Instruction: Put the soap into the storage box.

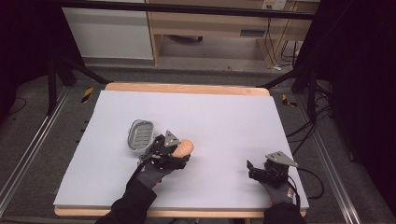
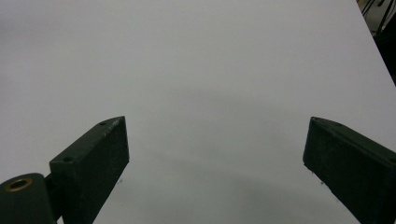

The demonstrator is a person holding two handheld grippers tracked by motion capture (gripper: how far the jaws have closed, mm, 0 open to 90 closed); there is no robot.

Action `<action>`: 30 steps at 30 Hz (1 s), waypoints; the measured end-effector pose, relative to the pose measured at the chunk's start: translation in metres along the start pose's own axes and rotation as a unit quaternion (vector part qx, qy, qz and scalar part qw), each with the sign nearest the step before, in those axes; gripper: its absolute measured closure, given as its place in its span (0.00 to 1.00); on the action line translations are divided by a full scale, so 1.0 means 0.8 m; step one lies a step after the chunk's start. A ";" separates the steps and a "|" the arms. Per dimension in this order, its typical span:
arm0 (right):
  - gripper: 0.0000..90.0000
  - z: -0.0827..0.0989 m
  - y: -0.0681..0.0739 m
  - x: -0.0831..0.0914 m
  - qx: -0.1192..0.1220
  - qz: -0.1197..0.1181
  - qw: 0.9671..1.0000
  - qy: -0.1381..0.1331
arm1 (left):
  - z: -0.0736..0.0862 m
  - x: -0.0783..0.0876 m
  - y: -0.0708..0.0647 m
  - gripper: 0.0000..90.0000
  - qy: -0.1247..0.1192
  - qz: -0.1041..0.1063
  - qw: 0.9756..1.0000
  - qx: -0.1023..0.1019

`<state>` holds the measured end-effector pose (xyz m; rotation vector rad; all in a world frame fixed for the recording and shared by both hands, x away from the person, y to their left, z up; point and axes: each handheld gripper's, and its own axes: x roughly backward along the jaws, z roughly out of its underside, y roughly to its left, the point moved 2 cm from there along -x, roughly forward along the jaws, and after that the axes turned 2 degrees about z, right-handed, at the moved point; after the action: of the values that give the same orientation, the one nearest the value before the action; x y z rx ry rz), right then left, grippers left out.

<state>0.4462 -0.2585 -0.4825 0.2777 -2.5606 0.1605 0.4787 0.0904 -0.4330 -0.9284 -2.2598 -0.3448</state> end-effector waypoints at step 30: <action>0.08 0.002 0.003 0.002 0.005 -0.006 1.000 0.001 | 0.028 0.055 0.088 0.35 -0.031 -0.066 0.994 0.078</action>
<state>0.4436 -0.2566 -0.4834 0.2973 -2.5561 0.1690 0.4940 0.1740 -0.4214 -0.7215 -2.3737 -0.1961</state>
